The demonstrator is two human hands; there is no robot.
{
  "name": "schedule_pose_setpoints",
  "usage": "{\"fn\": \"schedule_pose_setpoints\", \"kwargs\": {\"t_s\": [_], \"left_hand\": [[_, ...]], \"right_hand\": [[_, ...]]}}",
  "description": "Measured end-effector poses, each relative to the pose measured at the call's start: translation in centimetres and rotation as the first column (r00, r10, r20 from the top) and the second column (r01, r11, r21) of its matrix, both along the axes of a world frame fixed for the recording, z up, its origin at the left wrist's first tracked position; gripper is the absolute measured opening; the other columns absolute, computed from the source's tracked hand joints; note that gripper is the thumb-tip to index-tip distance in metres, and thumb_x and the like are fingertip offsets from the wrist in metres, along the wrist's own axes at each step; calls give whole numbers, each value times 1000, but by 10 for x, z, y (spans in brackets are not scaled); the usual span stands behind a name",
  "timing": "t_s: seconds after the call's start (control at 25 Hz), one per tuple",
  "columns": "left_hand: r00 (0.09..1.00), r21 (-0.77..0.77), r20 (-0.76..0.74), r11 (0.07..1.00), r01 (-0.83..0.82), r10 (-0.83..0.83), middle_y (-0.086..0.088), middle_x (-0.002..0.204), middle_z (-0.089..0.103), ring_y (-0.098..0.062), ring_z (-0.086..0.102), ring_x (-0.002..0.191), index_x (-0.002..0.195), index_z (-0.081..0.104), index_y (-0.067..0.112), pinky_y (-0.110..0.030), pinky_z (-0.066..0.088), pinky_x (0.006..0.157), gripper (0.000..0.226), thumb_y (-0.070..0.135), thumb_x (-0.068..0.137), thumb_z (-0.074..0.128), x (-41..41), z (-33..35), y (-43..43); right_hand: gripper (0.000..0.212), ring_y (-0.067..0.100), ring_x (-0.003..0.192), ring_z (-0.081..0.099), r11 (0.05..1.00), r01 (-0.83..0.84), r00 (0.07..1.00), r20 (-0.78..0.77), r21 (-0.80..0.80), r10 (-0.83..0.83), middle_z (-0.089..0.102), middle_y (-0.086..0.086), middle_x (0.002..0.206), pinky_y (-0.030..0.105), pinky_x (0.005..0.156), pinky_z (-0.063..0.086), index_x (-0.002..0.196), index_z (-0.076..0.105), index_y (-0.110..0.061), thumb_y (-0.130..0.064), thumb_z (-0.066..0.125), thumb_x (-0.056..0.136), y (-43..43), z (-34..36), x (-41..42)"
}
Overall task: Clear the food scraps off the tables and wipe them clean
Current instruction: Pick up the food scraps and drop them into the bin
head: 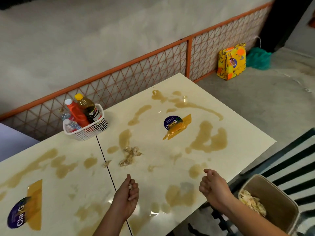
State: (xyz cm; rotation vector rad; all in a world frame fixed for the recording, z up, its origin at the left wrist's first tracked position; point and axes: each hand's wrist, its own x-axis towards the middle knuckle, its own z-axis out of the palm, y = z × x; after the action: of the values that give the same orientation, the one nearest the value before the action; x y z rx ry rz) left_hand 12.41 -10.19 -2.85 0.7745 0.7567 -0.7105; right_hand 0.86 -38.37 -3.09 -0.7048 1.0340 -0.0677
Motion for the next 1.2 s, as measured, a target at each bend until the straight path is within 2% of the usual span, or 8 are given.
{"fn": "schedule_pose_setpoints", "kwargs": {"t_s": [0.2,0.4,0.52,0.64,0.76,0.84,1.0,1.2], "left_hand": [[995,9,21,995,101,-101,-1,56,38,-11,25,32,69,47,13,-20,17,32,33,35,94,52,-24,5,-31],[980,24,68,983,183,-184,-7,68,45,-18,35,45,87,53,10,-28,28,43,12,11,75,52,-56,7,-64],[961,105,77,961,255,-264,-11,73,48,-20,41,52,99,52,7,-28,40,43,44,-9,59,58,-67,3,-85],[952,160,120,952,261,-281,-19,89,56,-27,59,77,111,53,-2,-28,57,50,27,-15,90,40,-79,1,-109],[944,121,178,958,260,-279,-28,111,63,-35,68,103,115,52,-10,-29,62,65,19,-6,102,38,-88,6,-123],[943,136,195,960,244,-268,-26,109,67,-31,73,96,114,54,-11,-28,62,65,22,4,104,41,-91,6,-125],[918,235,184,923,305,-350,-5,68,60,-16,63,53,110,59,-1,-24,53,47,24,17,104,45,-100,5,-122],[878,286,158,872,397,-451,0,61,38,-15,35,48,99,55,8,-25,36,42,16,22,100,48,-107,7,-118]], "right_hand": [[36,12,38,14,993,114,988,-108,23,-111,18,-5,51,23,38,13,71,33,-23,-35,47,102,-43,-8,-48],[29,14,48,25,947,310,950,-74,81,-304,30,-2,58,30,52,23,66,36,-23,-12,43,92,-94,-22,-97],[23,17,61,39,918,388,921,-49,83,-385,40,3,73,34,60,36,84,51,-21,-3,41,93,-119,-25,-121],[37,24,86,57,894,449,893,-28,-7,-449,55,16,104,40,81,50,126,52,-11,7,33,100,-146,-33,-144],[32,31,108,64,906,424,906,4,-1,-424,55,29,134,40,98,54,131,51,-1,3,33,105,-167,-51,-164],[31,30,105,65,913,408,913,-10,-8,-408,54,32,135,39,98,54,135,46,4,-6,32,109,-177,-59,-169],[40,35,105,65,947,265,956,-83,-183,-283,58,28,133,47,97,51,138,46,6,-22,38,110,-190,-64,-170],[65,34,113,62,940,65,933,-314,-335,-177,62,8,128,55,100,50,135,50,-20,-49,77,83,-197,-80,-173]]}}
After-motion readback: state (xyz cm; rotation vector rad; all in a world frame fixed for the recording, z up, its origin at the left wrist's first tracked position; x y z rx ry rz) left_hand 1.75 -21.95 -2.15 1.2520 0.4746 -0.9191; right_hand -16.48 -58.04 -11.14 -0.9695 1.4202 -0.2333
